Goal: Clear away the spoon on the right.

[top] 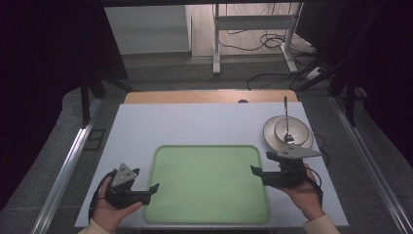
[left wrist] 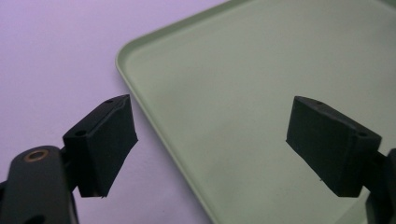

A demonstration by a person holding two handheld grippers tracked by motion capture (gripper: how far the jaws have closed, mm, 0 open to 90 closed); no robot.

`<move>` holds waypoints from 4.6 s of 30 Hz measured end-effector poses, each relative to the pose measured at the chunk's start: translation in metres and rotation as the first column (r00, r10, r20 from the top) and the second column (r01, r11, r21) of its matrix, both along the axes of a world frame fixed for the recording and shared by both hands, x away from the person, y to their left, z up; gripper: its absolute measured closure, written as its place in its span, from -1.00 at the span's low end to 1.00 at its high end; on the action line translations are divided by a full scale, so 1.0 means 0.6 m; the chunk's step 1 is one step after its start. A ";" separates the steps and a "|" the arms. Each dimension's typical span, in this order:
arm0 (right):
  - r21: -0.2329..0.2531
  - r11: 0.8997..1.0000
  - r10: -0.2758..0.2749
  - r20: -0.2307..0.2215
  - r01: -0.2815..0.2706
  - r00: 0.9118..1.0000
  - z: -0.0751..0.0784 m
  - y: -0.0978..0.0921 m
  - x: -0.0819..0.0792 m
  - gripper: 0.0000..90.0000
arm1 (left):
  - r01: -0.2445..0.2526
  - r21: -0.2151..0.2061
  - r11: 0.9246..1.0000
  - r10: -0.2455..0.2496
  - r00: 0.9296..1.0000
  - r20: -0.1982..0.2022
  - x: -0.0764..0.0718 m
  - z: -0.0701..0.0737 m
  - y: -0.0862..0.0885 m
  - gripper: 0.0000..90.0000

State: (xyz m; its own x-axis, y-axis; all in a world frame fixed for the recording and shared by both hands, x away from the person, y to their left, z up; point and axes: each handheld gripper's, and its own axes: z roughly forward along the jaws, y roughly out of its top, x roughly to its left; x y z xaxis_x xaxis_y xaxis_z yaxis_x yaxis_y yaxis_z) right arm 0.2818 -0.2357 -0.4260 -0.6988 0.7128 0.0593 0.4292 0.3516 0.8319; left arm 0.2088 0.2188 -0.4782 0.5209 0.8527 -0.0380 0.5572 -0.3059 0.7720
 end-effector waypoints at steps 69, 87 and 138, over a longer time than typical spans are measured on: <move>-0.075 0.971 -0.234 -0.092 0.228 0.968 0.080 -0.091 0.269 -0.42 | 0.002 -0.004 1.000 -0.002 1.000 -0.006 0.003 -0.004 0.007 -0.67; -0.068 0.942 -0.335 -0.160 0.328 0.929 0.037 -0.144 0.335 -0.36 | 0.005 -0.020 1.000 -0.005 1.000 -0.010 0.003 -0.003 0.008 -0.67; -0.056 0.928 -0.368 -0.298 0.369 0.881 -0.047 -0.138 0.396 0.84 | -0.011 -0.034 0.999 0.010 1.000 -0.007 0.000 -0.003 0.017 -0.67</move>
State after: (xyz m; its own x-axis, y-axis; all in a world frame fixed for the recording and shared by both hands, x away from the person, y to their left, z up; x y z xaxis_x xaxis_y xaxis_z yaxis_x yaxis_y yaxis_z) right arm 0.5195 -0.3183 -0.4543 -0.3351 0.9150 0.2249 0.7549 0.1179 0.6452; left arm 0.2091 0.2292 -0.4797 0.5115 0.8563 -0.0710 0.5655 -0.2734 0.7781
